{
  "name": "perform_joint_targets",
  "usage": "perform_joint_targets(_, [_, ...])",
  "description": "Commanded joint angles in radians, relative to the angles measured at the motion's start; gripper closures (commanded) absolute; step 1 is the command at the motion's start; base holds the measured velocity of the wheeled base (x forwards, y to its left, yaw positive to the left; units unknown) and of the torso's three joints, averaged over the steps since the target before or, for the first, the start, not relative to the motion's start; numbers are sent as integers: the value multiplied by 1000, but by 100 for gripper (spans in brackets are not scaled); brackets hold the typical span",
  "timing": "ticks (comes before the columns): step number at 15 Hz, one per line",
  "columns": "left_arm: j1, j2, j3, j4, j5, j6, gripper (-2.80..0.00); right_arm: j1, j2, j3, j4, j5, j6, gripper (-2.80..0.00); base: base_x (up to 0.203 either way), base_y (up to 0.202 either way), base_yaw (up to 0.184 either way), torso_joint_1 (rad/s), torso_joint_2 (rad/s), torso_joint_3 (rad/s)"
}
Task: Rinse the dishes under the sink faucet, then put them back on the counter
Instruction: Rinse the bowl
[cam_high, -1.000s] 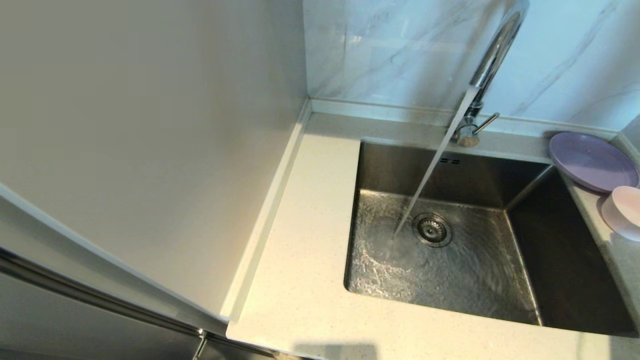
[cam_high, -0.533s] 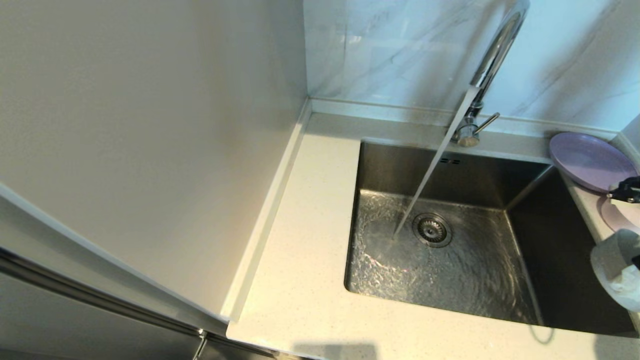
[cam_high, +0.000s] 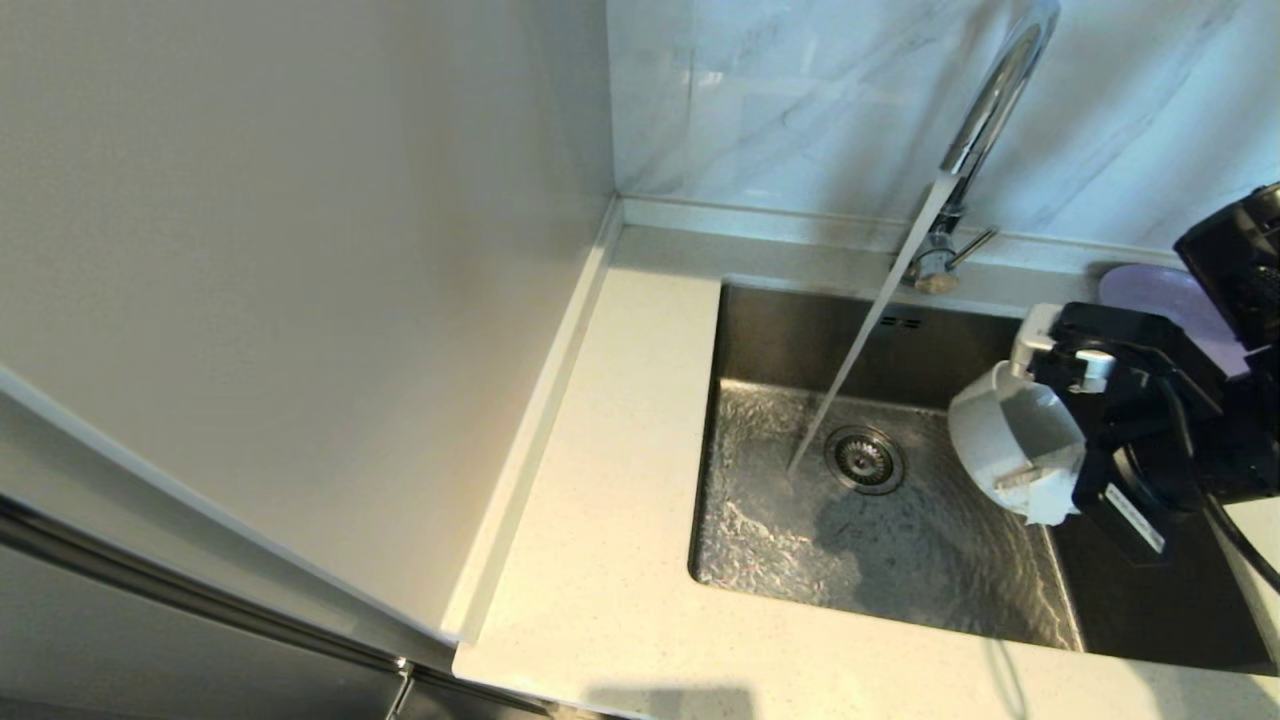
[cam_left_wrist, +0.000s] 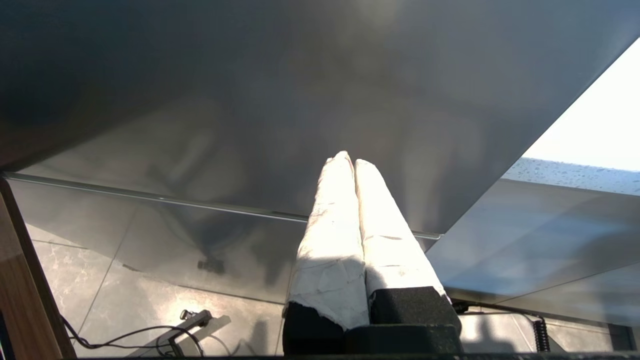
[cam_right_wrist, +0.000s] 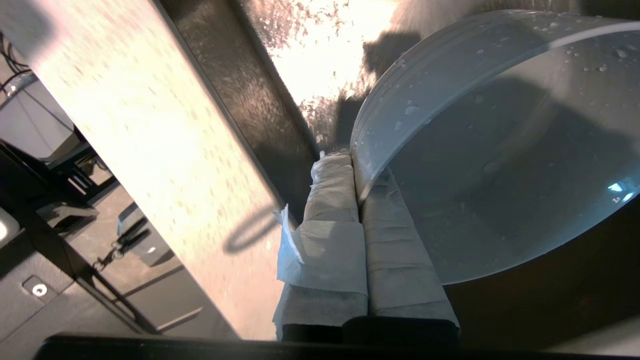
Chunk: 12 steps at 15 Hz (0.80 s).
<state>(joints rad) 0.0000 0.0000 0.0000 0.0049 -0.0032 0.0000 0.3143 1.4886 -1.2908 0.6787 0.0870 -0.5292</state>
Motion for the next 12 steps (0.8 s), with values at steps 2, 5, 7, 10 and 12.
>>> perform_joint_targets(2, [0,0,0,0,0,0,0,116,129,-119,-30,-3,-6,0,0,0,0,0,0,0])
perform_joint_targets(5, [0,0,0,0,0,0,0,165,222,-223,-68,-6,-6,0,0,0,0,0,0,0])
perform_joint_targets(7, [0,0,0,0,0,0,0,173,272,-279,-92,-14,-5,0,0,0,0,0,0,0])
perform_joint_targets(10, [0,0,0,0,0,0,0,173,317,-343,-96,-61,-2,0,0,0,0,0,0,0])
perform_joint_targets(12, [0,0,0,0,0,0,0,167,334,-363,-106,-81,12,0,0,0,0,0,0,0])
